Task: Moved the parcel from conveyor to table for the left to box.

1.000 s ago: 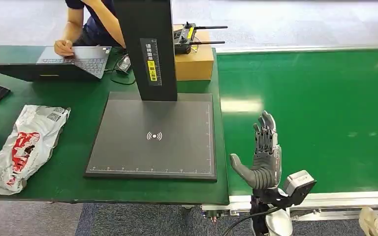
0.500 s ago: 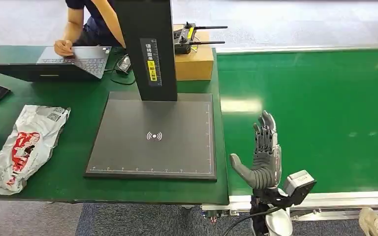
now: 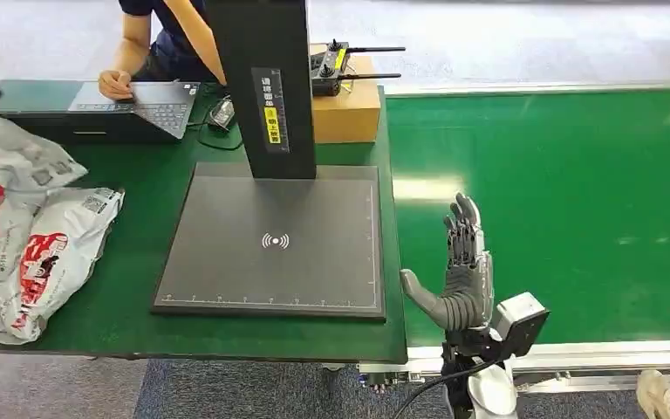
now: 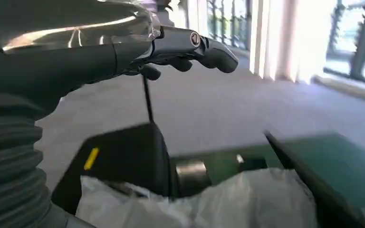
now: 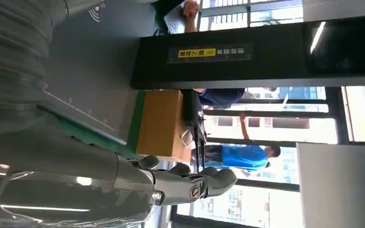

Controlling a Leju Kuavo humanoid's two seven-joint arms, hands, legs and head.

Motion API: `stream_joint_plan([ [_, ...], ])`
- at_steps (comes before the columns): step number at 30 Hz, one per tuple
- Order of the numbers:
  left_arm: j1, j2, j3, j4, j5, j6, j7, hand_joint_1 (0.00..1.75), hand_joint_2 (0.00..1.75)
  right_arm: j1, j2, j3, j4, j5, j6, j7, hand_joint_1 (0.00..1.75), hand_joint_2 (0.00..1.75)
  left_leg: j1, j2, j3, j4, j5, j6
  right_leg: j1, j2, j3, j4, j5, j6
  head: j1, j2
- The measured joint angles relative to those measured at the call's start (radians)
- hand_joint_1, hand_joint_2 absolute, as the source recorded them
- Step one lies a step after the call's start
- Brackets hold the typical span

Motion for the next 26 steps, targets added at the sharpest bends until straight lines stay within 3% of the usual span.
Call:
stream_joint_plan([
  [3,-0.027,-0.031,-0.012,0.009,-0.023,-0.144,-0.02,0.0,1.75,-0.013,0.0,-0.006,0.0,0.006,0.006,0.011,0.0,1.75,0.0,0.003,-0.002,0.002,0.0,0.0,0.0,0.003,-0.002,0.0,0.002,0.0,0.0,0.0],
  [8,-0.053,-0.051,-0.028,0.013,-0.032,-0.21,-0.055,0.0,1.75,-0.026,0.0,-0.013,0.003,0.007,0.006,0.016,0.0,1.75,0.0,0.003,-0.002,0.002,0.0,0.0,0.0,0.003,-0.003,0.0,0.002,0.0,0.0,0.0],
  [12,-0.066,-0.058,-0.057,0.021,-0.037,-0.29,-0.155,0.0,1.75,-0.037,0.0,-0.016,0.015,-0.002,-0.016,0.016,0.0,1.75,0.0,0.003,-0.002,0.002,0.0,0.0,0.0,0.002,-0.003,0.0,0.002,0.0,0.0,0.0],
  [18,-0.062,-0.069,-0.087,0.02,0.01,-0.261,-0.258,0.0,1.75,-0.019,-0.001,-0.017,0.023,-0.018,-0.042,-0.01,0.0,1.75,0.0,0.003,-0.002,0.002,0.0,0.0,0.0,0.003,-0.003,0.0,0.002,0.0,0.0,0.0],
  [22,0.006,-0.113,-0.051,-0.054,0.29,-0.072,-0.465,0.0,1.75,0.01,-0.001,-0.019,0.02,-0.016,-0.048,-0.023,0.0,1.75,0.0,0.002,-0.002,0.002,0.0,0.0,0.0,0.002,-0.002,0.0,0.002,0.0,-0.001,0.0],
  [26,0.251,-0.2,-0.045,-0.296,0.643,-0.047,-0.62,0.0,1.75,0.024,-0.001,-0.019,0.02,0.022,-0.071,-0.025,0.0,1.75,-0.005,0.005,0.002,0.0,-0.002,0.003,-0.006,0.005,-0.001,0.0,0.001,0.001,-0.001,0.0],
])
